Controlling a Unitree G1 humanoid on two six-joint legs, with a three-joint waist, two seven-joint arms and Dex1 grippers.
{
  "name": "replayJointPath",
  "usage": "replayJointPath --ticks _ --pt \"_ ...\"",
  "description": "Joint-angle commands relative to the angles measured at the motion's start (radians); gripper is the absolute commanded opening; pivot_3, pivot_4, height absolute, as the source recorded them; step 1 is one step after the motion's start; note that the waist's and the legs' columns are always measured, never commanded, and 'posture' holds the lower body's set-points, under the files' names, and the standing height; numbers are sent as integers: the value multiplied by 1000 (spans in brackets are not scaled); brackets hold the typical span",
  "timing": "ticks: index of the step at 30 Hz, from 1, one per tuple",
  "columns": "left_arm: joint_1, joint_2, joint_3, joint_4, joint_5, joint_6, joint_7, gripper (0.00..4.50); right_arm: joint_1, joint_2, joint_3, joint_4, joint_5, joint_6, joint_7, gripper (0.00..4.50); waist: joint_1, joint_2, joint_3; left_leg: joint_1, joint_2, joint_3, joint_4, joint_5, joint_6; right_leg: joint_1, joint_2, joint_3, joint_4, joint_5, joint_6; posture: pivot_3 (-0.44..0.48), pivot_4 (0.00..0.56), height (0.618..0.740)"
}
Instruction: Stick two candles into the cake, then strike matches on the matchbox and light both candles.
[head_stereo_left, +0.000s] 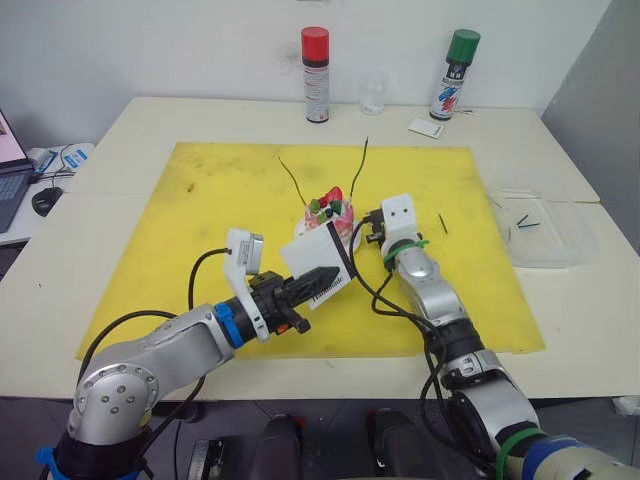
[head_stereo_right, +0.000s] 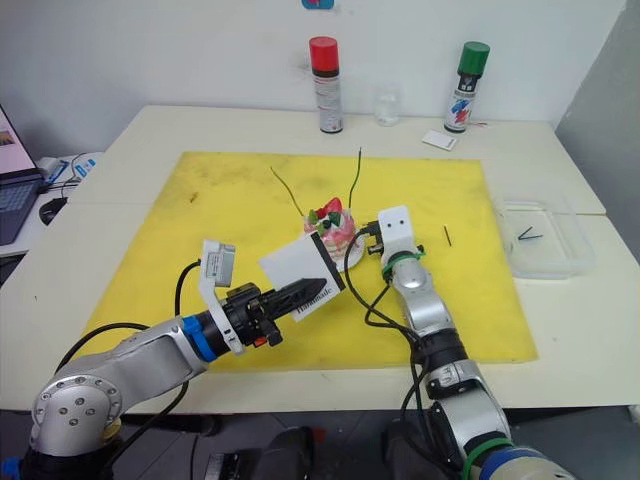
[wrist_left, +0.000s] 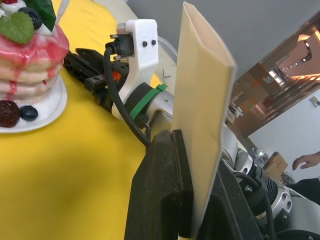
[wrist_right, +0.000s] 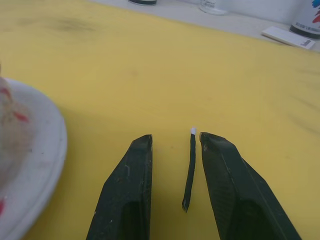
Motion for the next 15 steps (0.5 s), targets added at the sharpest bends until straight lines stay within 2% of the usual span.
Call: replayJointPath --ticks 1,12,15 --pt "-6 -1 1 -41 -15 -25 1 0 -27 5 -31 37 11 -3 -27 1541 0 0 0 0 0 0 0 0 0 0 0 0 0 0 0 0 150 740" --pt "5 -11 -12 -56 -11 -43 19 0 -13 52 -100 70 73 96 -68 1541 1 -1 0 10 0 -1 0 0 0 12 0 -1 -2 -4 -3 0 150 740" --pt "14 -10 -25 -68 5 -39 13 0 0 52 -86 95 68 77 -51 930 0 -2 -2 12 0 -1 0 0 0 13 0 -1 -2 -5 -4 0 150 740"
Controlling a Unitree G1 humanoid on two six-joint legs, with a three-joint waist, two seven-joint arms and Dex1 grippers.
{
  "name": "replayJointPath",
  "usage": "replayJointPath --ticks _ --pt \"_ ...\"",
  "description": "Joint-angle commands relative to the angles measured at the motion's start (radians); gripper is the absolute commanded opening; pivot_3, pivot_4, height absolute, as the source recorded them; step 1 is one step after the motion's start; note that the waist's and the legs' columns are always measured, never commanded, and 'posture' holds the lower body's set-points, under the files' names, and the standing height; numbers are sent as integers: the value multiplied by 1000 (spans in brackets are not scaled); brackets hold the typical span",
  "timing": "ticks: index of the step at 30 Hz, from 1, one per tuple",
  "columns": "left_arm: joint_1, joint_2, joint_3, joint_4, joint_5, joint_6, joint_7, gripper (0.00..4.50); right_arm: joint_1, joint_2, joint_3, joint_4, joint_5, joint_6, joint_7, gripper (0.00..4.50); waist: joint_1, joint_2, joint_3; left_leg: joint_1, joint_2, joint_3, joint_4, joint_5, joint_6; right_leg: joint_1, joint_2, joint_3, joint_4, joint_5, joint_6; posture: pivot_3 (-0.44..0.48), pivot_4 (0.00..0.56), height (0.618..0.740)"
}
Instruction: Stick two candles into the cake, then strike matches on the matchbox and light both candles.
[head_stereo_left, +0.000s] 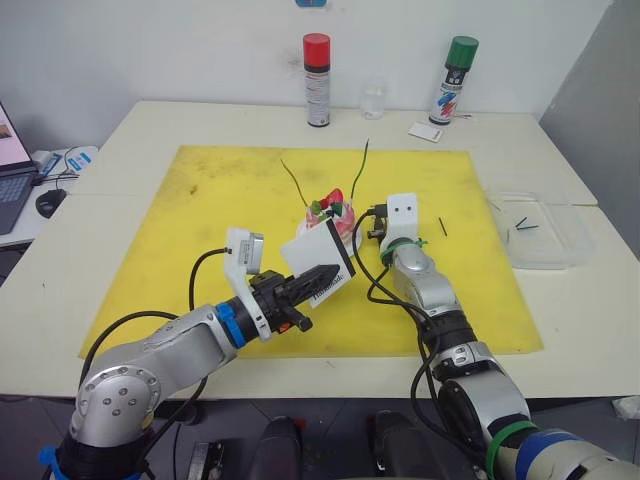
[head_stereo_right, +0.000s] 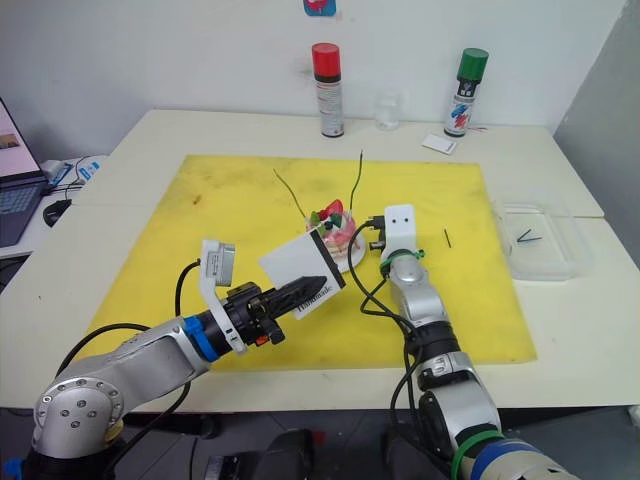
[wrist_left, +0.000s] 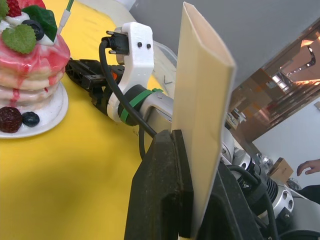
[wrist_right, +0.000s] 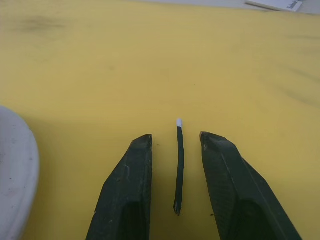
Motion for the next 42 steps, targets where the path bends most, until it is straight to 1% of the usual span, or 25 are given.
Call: replayJointPath --ticks 1,3,7,10,11,15,16,19,20,22,24,26,28,30,33,37,42 --pt "11 -4 -11 -55 3 -20 -8 0 38 1 -4 54 7 7 11 572 -1 -1 -1 0 0 0 0 0 0 0 0 0 0 0 0 0 150 740" --pt "13 -8 -16 -60 4 -25 -3 0 28 -4 -10 83 6 -15 11 21 -1 -2 -2 0 0 0 0 0 0 0 0 0 0 -1 -1 0 150 740" --pt "8 -18 -21 -62 6 -37 10 0 -13 -18 -23 136 11 -62 11 21 -2 -4 -4 2 0 0 0 0 0 1 0 0 0 -1 -1 0 150 740" --pt "7 -20 -25 -62 7 -44 14 0 -23 -30 -23 131 14 -91 26 21 -2 -4 -4 2 0 0 0 0 0 1 0 0 0 0 -2 0 150 740" --pt "7 -21 -25 -62 9 -45 16 0 -12 -43 -17 90 20 -94 61 21 -2 -4 -4 2 0 0 0 0 0 1 0 0 0 0 -2 0 150 740" --pt "9 -22 -29 -56 17 -49 16 0 46 -134 7 -124 57 -47 246 21 6 -3 -3 0 -1 0 0 0 1 1 0 1 -1 0 -2 0 150 740" --pt "11 -17 -30 -54 17 -45 8 0 62 -179 13 -190 75 -12 312 21 6 -2 -3 -1 -1 0 0 0 1 0 0 1 -2 0 -2 0 150 740" --pt "19 9 -19 -33 -3 -27 -29 0 118 -348 75 -404 154 37 627 21 7 0 -2 -4 -1 0 -2 0 1 -2 0 1 -4 0 -2 0 150 740" --pt "21 17 -14 -24 -13 -24 -39 0 131 -386 93 -449 170 39 694 21 6 0 -1 -6 -1 0 -3 0 1 -4 0 0 -4 -1 -1 0 150 740" --pt "13 49 13 29 -72 -8 -63 0 169 -519 132 -545 179 -17 869 21 5 1 -1 -6 0 0 -5 0 1 -5 0 0 -4 -2 0 0 150 740" --pt "-13 83 37 111 -198 16 -80 0 185 -625 148 -572 156 -139 983 21 0 1 -1 -5 1 0 -6 0 1 -6 1 -1 -3 -4 -1 0 150 740" --pt "-56 145 45 190 -249 79 -149 0 186 -688 149 -591 180 -237 1093 21 -2 1 0 -5 1 0 -6 0 1 -6 1 -1 -2 -5 -4 0 150 740" --pt "-104 200 43 261 -288 139 -210 0 173 -715 148 -616 215 -299 1171 21 -7 1 0 -4 1 0 -6 0 1 -6 1 -1 -2 -5 -3 0 150 740" --pt "-152 235 34 318 -295 184 -254 0 156 -723 151 -638 226 -350 1215 21 -9 1 0 -4 0 1 -5 0 1 -6 1 0 -2 -5 -3 0 150 740" --pt "-217 252 15 370 -246 229 -310 0 147 -731 171 -678 214 -412 1261 21 -6 1 0 -4 0 1 -5 0 1 -6 1 0 -2 -5 -3 0 150 740" --pt "-285 221 -7 413 -180 250 -346 0 155 -743 205 -728 162 -448 1271 21 -4 1 0 -5 0 0 -6 0 1 -6 1 0 -3 -5 -3 0 150 740" --pt "-303 178 -18 416 -73 252 -377 0 172 -740 214 -804 172 -437 1265 21 0 1 0 -6 0 0 -6 0 0 -6 0 -1 -3 -4 -2 0 150 740"
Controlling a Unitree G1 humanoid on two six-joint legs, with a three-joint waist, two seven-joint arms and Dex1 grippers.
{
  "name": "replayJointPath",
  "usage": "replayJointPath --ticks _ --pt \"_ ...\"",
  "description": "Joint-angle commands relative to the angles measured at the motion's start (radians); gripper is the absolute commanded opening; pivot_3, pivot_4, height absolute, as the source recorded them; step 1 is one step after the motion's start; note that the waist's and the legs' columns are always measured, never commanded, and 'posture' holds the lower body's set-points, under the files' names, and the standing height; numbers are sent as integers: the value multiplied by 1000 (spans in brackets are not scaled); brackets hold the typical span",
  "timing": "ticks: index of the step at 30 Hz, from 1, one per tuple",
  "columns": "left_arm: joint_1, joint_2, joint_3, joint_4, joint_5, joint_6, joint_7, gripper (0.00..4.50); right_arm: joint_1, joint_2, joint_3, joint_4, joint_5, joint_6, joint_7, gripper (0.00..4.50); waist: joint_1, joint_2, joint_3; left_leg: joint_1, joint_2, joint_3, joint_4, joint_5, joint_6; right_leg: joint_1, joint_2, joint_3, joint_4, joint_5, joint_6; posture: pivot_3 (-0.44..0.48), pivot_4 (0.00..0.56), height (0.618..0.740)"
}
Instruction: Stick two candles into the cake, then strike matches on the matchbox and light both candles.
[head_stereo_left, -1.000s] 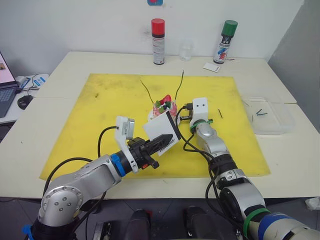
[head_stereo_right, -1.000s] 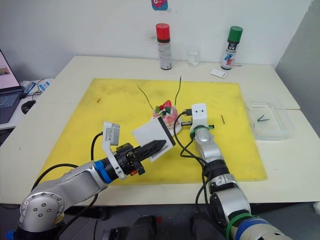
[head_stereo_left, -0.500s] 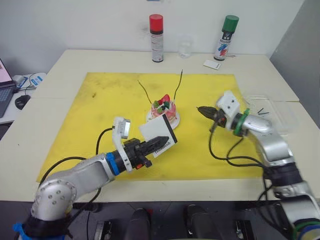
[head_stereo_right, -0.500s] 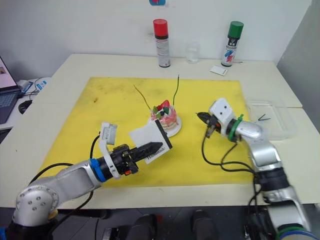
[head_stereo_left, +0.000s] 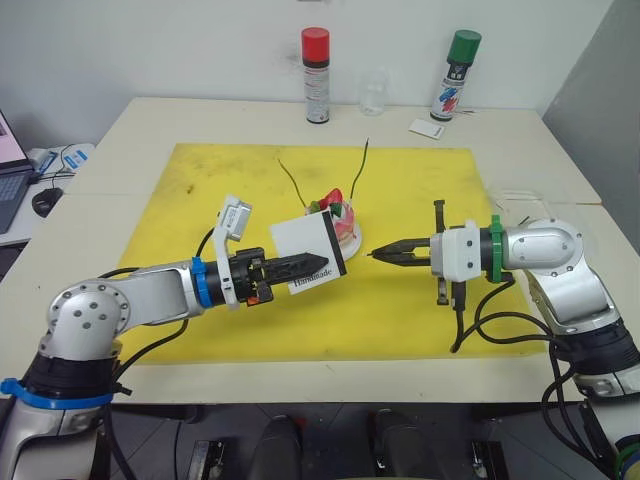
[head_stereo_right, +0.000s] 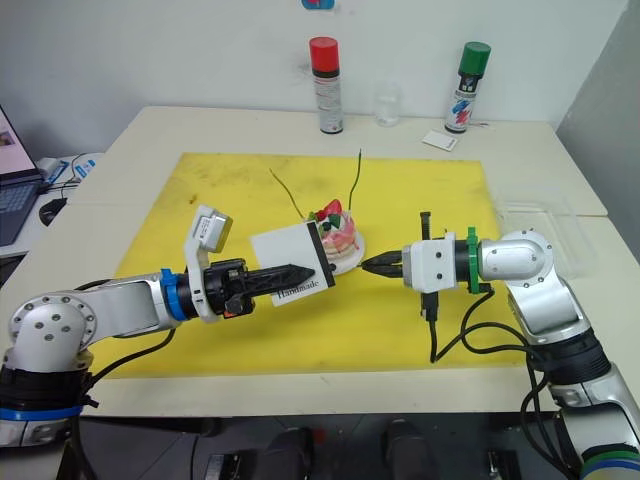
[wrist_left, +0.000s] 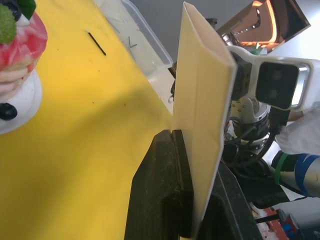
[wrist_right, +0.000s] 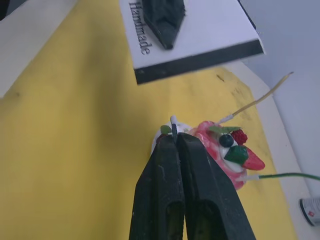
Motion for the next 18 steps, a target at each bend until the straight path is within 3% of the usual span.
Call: replayJointPath --ticks 1,18 --pt "-15 -21 1 -8 70 0 -31 0 12 -12 -13 -78 21 -2 2 21 2 0 0 0 0 0 0 0 0 0 0 0 0 0 0 0 150 740" --pt "-38 -103 18 -18 102 41 -34 0 9 -11 40 -83 -65 57 -31 21 3 0 0 0 0 0 1 0 0 0 0 0 1 0 0 0 150 740"
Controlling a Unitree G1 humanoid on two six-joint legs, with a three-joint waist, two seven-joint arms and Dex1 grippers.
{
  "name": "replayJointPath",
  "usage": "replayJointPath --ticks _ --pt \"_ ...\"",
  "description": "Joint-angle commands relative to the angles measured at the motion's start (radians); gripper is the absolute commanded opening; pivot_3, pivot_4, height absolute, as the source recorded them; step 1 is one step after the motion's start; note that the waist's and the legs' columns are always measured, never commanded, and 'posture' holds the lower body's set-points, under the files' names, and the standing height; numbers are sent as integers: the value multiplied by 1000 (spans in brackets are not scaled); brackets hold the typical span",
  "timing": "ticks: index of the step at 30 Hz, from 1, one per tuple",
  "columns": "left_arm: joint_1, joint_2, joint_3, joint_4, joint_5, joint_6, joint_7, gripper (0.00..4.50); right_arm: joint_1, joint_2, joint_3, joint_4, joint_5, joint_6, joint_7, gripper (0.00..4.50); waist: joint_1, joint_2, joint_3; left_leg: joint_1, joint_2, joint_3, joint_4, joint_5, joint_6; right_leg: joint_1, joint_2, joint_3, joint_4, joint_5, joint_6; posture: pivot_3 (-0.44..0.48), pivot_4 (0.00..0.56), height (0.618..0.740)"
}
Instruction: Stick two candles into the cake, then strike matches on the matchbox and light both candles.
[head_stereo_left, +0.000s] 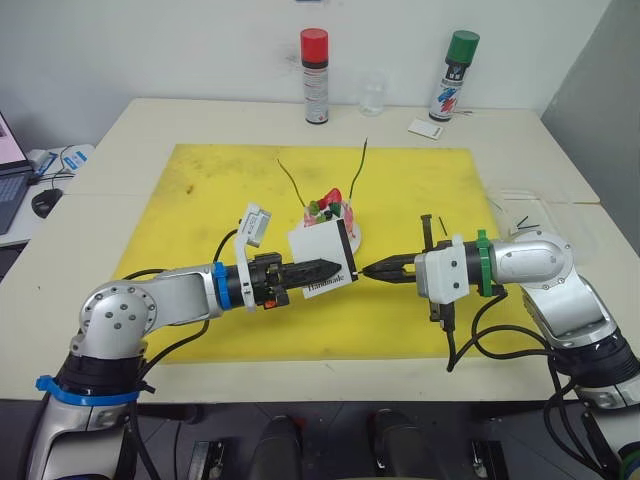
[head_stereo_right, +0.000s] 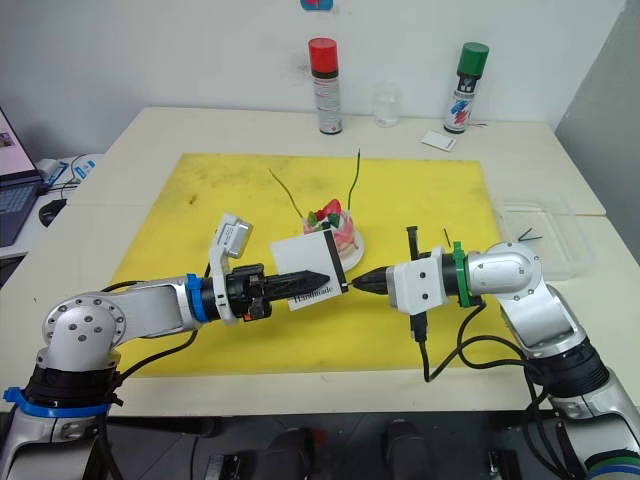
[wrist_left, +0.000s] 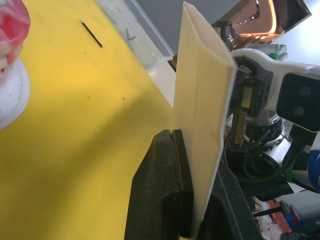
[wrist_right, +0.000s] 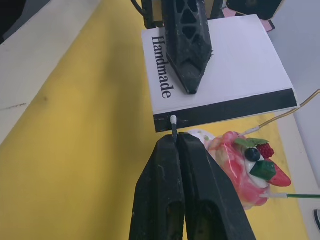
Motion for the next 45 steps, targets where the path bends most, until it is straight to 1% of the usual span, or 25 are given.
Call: replayJointPath --ticks 1,7,11,15,18,21,25,29,39,43,45 --pt "-26 -10 25 -19 -8 5 -11 0 -18 -2 -4 -2 -17 -4 -10 21 0 0 0 0 0 0 0 0 0 0 0 0 0 0 0 0 150 740" --pt "-33 -20 26 -16 -14 11 -10 0 -21 7 5 -9 -25 6 -15 21 0 0 0 0 0 0 0 0 0 0 0 0 0 0 0 0 150 740" --pt "-49 -30 33 -20 -42 17 -3 0 -18 8 17 -9 -37 -4 -8 21 0 0 0 0 0 0 0 0 0 0 0 0 0 1 1 0 150 740" --pt "-128 -23 70 20 -118 21 20 0 29 -75 60 -22 -53 -66 98 21 6 0 0 0 0 0 0 0 0 0 0 -1 0 1 2 0 150 740" --pt "-150 27 99 51 -103 35 8 0 66 -145 39 -35 -22 -80 148 21 10 0 0 0 0 0 1 0 0 1 0 0 0 1 1 0 150 740" --pt "-87 75 125 36 -100 53 -3 0 55 -158 4 -8 -9 -59 127 21 -3 0 0 0 0 0 0 0 0 0 0 0 0 1 1 0 150 740" --pt "11 81 128 -38 -106 49 6 0 16 -129 -16 38 -11 -27 88 21 -8 0 0 3 0 0 0 0 0 1 0 0 2 1 1 0 150 740" --pt "67 64 116 -90 -77 25 16 0 -2 -102 -28 36 10 42 75 21 1 0 0 3 0 0 1 0 0 2 0 0 2 0 -1 0 150 740" --pt "83 68 121 -106 -63 23 6 0 35 -136 -43 -20 119 389 99 21 9 0 0 3 -1 0 1 0 0 2 -1 0 1 0 -1 0 150 740" --pt "88 67 120 -113 -63 23 7 0 27 -137 -23 -27 194 601 112 21 9 0 0 3 -1 0 1 0 0 2 -1 0 1 0 -1 0 150 740" --pt "87 64 114 -117 -59 23 7 0 12 -135 19 -4 192 688 120 21 9 0 0 3 -1 0 1 0 0 2 -1 0 1 0 -1 0 150 740"
